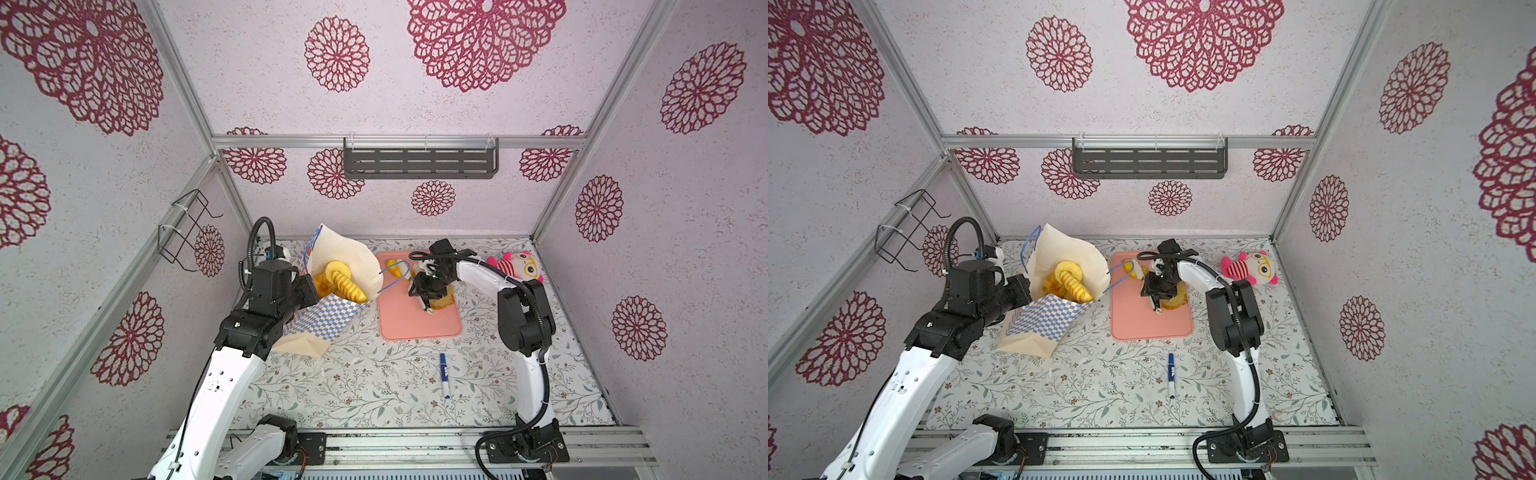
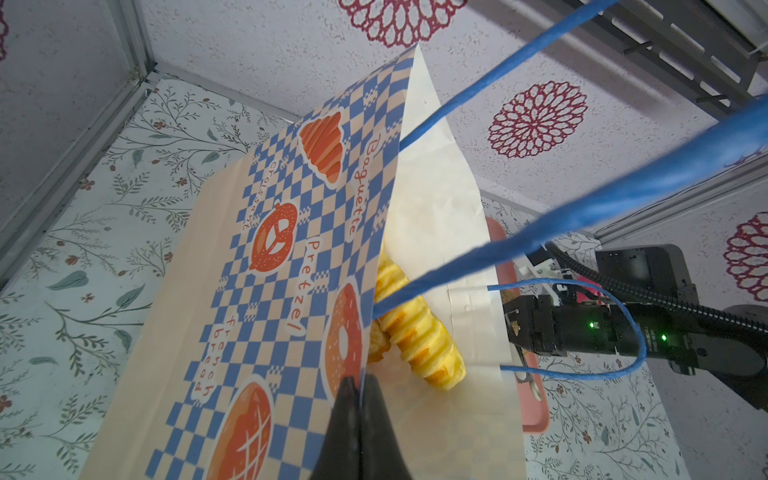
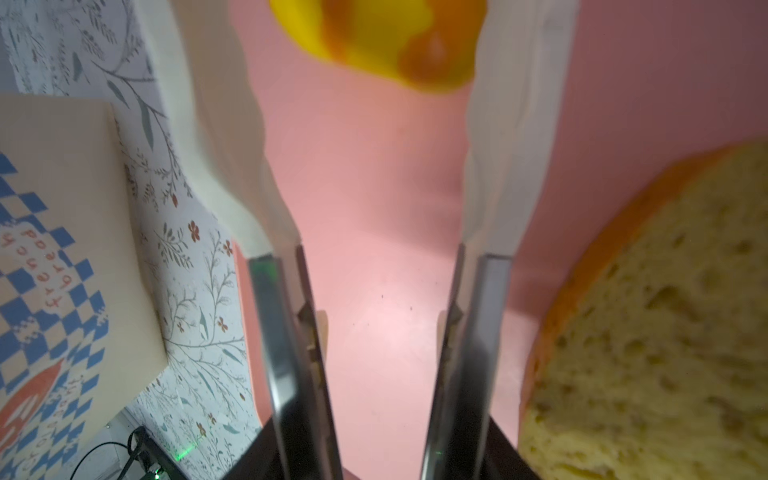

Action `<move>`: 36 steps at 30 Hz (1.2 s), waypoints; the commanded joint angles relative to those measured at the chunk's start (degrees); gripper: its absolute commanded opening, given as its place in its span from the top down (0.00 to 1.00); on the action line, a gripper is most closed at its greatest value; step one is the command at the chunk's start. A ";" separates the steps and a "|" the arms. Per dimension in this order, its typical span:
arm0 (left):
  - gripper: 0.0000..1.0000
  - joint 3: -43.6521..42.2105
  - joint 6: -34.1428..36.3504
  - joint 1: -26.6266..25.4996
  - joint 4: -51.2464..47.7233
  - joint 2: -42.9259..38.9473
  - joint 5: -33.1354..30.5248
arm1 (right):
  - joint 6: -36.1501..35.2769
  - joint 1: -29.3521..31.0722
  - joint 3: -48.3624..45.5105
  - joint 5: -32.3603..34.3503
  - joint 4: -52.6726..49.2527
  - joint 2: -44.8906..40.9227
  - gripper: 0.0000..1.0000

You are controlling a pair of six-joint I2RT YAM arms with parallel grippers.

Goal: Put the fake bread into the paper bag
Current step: 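Close the tongs on the yellow oval bun with the right gripper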

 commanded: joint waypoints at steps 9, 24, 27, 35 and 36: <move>1.00 -0.63 -0.38 0.52 0.37 -0.85 0.16 | -0.52 0.71 -6.57 1.52 1.96 -13.42 0.51; 1.00 -0.58 -0.34 0.58 0.39 -1.20 0.21 | -1.32 0.61 2.50 6.50 -4.31 -8.11 0.49; 1.00 -0.58 -0.24 0.58 0.35 -1.15 0.05 | -1.14 0.62 4.55 6.65 -5.02 -6.21 0.47; 1.00 -0.93 -0.04 0.58 0.65 -1.07 0.05 | -1.17 0.60 7.59 7.50 -6.63 -2.97 0.44; 1.00 -0.93 -0.03 0.58 0.67 -1.07 0.13 | -1.27 0.58 7.99 7.70 -6.91 -2.71 0.44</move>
